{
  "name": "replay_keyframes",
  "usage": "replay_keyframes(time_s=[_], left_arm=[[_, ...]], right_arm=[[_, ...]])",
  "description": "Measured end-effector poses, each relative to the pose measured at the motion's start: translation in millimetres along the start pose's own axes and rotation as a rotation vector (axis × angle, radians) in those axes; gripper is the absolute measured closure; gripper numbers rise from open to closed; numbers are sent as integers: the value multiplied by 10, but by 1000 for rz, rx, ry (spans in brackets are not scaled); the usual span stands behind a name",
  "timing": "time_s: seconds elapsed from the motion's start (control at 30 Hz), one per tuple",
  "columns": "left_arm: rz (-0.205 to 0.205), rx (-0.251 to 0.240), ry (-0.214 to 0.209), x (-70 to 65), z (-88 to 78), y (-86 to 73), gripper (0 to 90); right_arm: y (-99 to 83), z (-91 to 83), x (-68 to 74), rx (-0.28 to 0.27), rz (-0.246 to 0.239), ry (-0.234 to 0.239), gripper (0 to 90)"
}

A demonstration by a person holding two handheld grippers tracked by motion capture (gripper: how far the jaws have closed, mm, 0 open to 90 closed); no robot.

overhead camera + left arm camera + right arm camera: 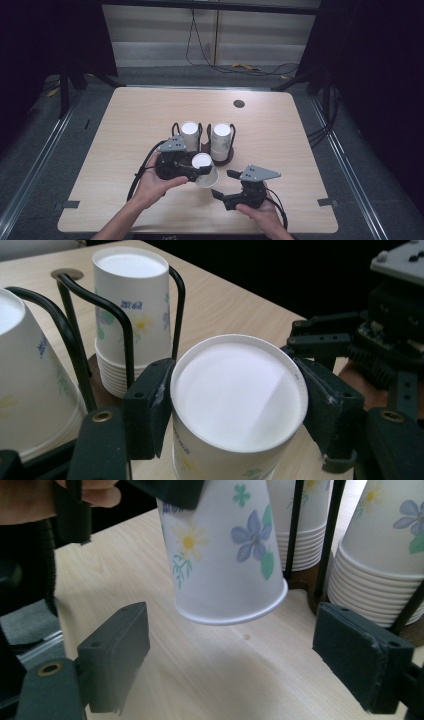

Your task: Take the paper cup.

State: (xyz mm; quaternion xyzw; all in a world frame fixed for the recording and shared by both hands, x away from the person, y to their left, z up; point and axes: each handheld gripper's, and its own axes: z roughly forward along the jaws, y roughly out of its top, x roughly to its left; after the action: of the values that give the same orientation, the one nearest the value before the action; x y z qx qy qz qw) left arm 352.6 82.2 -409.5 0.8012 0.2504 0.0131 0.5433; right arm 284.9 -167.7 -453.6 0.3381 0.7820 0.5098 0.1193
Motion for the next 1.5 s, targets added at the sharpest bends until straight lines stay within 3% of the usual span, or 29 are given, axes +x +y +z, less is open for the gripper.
replay_keyframes(time_s=[0.3, 0.57, 0.73, 0.97, 1.3, 1.5], left_arm=[[13, -2, -36, -71, -14, 47, 351], [38, -8, -34, -129, 22, 51, 351], [26, -11, -42, -147, 38, 58, 351], [17, -34, -50, -150, 12, 72, 351], [12, -51, -53, -182, 16, 81, 351], [13, -70, -55, -184, 21, 76, 351]], right_arm=[[140, 120, -34, -18, -41, 5, 140], [99, 260, 17, -24, -26, 13, 138], [88, 259, 35, -51, -38, -19, 144], [51, 279, 69, -68, -66, -20, 144], [53, 228, 75, -146, -66, -59, 152], [46, 231, 85, -156, -67, -65, 165]])
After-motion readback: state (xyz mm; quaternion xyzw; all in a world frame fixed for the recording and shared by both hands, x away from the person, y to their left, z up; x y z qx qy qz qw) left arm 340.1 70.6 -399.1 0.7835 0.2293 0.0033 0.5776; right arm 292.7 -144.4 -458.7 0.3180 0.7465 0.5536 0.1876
